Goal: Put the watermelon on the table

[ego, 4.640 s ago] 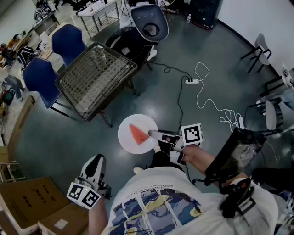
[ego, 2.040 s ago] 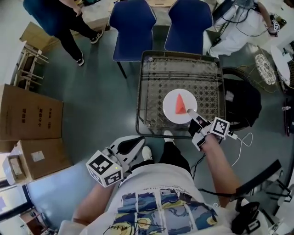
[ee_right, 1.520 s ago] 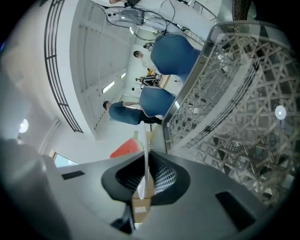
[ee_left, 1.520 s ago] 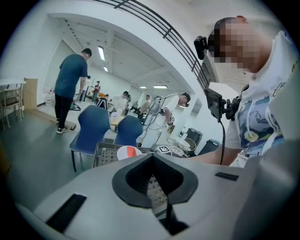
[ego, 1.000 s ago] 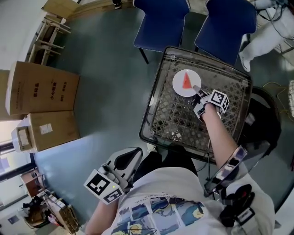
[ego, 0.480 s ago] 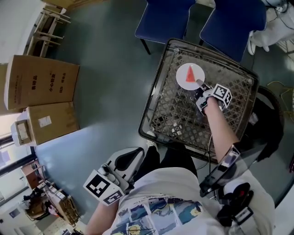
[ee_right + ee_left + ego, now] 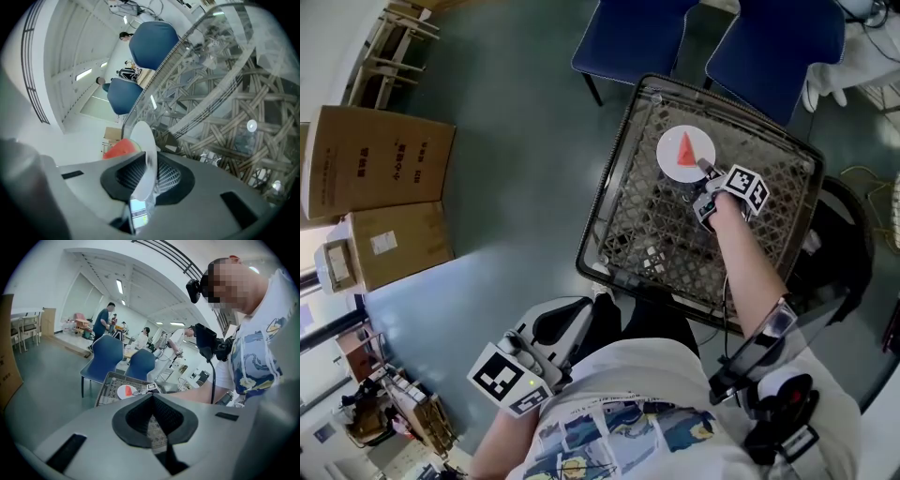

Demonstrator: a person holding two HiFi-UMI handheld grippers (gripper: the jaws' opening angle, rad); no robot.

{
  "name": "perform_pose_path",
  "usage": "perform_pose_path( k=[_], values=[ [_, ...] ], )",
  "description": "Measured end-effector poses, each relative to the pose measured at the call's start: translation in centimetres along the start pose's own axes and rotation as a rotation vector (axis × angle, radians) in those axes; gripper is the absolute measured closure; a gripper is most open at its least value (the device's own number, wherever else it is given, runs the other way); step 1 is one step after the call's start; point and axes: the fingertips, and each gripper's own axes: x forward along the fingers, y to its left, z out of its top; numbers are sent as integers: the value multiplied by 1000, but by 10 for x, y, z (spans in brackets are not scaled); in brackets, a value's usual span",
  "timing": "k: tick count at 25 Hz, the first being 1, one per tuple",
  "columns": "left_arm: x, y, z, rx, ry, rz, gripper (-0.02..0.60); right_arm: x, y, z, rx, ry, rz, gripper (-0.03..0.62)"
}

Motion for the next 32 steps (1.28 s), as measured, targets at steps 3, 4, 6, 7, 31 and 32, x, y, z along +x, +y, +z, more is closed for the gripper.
perform_pose_path(
  k=[3,4,6,7,31,32],
  values=[
    [1,1,0,-8,-1,0,574,0,0,1,-47,1,-38,533],
    [1,1,0,-9,-2,1,574,0,1,2,-70,6,-54,528],
    [1,1,2,-11,-4,-1,574,-2,3,4,-128,11,-96,517],
    [1,1,3,-11,-5,-3,574,-3,3,5,-156,12,-117,507],
    [1,-1,-2,-12,-18,-25,574,-16,1,8,-640,45,-428,480],
    [-1,-1,-1,-5,-19,-28,574,-20,2,8,-639,41,-425,480]
  ],
)
